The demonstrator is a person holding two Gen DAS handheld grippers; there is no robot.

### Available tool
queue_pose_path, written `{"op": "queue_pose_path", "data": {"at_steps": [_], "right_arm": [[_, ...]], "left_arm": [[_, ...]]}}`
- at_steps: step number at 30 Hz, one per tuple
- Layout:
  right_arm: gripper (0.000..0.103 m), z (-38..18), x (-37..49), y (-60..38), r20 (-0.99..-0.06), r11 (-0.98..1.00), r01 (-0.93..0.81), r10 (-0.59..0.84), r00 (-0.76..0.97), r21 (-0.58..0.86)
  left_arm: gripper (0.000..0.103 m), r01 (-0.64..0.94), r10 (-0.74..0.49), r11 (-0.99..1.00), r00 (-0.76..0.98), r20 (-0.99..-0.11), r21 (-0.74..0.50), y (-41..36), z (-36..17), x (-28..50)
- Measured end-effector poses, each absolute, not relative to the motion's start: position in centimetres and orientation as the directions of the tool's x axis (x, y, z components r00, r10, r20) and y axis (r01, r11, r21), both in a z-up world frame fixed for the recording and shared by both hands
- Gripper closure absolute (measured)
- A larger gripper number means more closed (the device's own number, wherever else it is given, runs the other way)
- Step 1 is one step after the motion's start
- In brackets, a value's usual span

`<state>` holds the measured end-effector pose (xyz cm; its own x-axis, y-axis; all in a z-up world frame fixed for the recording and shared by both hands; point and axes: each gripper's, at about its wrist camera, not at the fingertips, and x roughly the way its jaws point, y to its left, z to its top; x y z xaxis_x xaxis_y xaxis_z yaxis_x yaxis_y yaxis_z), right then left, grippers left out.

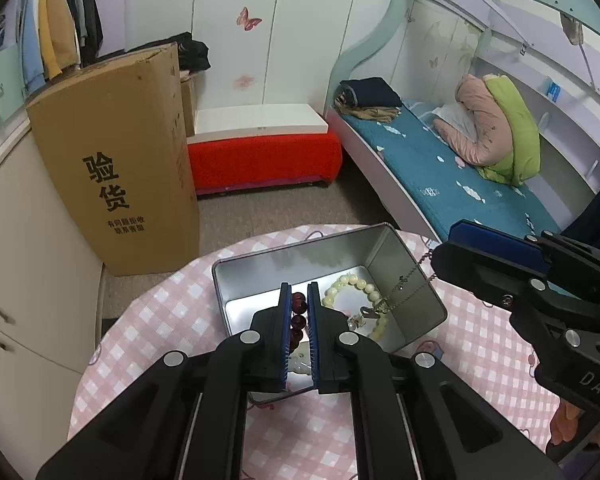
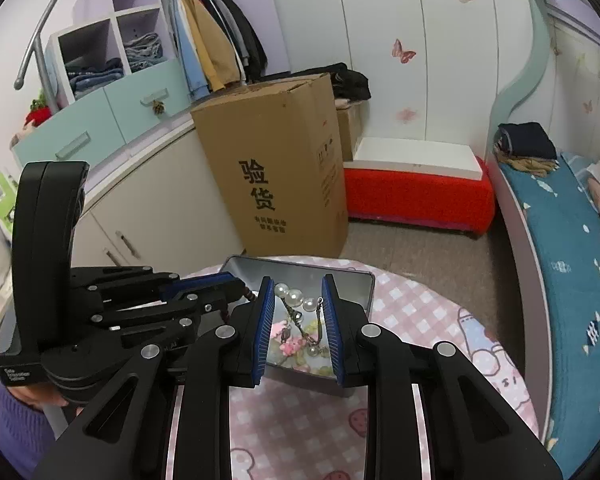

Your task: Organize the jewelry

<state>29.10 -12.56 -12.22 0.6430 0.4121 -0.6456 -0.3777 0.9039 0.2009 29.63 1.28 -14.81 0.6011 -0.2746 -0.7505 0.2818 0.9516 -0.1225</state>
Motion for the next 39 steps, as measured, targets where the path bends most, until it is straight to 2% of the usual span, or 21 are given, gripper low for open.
{"op": "queue_pose_path", "data": {"at_steps": [9, 12, 13, 27, 29, 30, 31, 32, 35, 39], "right_arm": [[0.078, -13.2, 29.4, -12.4, -0.66, 0.902, -0.379, 0.415, 0.626, 0.207], [0.078, -13.5, 29.7, -12.4, -0.664, 0.901, -0.377, 0.417, 0.621, 0.212], [0.078, -13.5, 29.7, -12.4, -0.669, 0.901, -0.377, 0.417, 0.616, 0.215], [0.077, -15.0, 30.0, -12.5, -0.686, 0.899, -0.36, 0.425, 0.59, 0.248], [0.076, -14.9, 29.9, -12.6, -0.687, 0.902, -0.355, 0.42, 0.593, 0.246], [0.071, -14.9, 29.8, -12.7, -0.688, 0.904, -0.352, 0.416, 0.594, 0.242], [0.059, -14.7, 29.7, -12.8, -0.686, 0.908, -0.345, 0.409, 0.602, 0.239], [0.056, -14.6, 29.5, -12.9, -0.681, 0.911, -0.337, 0.403, 0.611, 0.237], [0.056, -14.0, 29.0, -13.1, -0.676, 0.911, -0.336, 0.405, 0.616, 0.24], [0.05, -12.8, 27.5, -13.5, -0.66, 0.917, -0.329, 0.392, 0.641, 0.225]], "left_arm": [[0.096, 0.279, -0.28, 0.951, 0.598, -0.751, -0.132, 1.4, -14.9, 29.9], [0.08, 0.266, -0.284, 0.953, 0.602, -0.746, -0.147, 1.6, -14.8, 29.9], [0.08, 0.26, -0.284, 0.953, 0.605, -0.744, -0.152, 1.8, -14.7, 29.9], [0.08, 0.257, -0.284, 0.954, 0.615, -0.736, -0.153, 1.9, -14.1, 29.2], [0.072, 0.255, -0.284, 0.954, 0.615, -0.735, -0.156, 2.0, -14.0, 29.1], [0.06, 0.248, -0.282, 0.956, 0.619, -0.733, -0.159, 2.1, -14.0, 29.1], [0.054, 0.233, -0.275, 0.959, 0.633, -0.724, -0.16, 2.3, -13.8, 28.9], [0.054, 0.223, -0.269, 0.961, 0.645, -0.716, -0.161, 2.5, -13.6, 28.7], [0.053, 0.214, -0.267, 0.963, 0.654, -0.708, -0.166, 3.0, -13.1, 27.9], [0.043, 0.198, -0.239, 0.97, 0.69, -0.684, -0.14, 3.5, -12.0, 26.2]]}}
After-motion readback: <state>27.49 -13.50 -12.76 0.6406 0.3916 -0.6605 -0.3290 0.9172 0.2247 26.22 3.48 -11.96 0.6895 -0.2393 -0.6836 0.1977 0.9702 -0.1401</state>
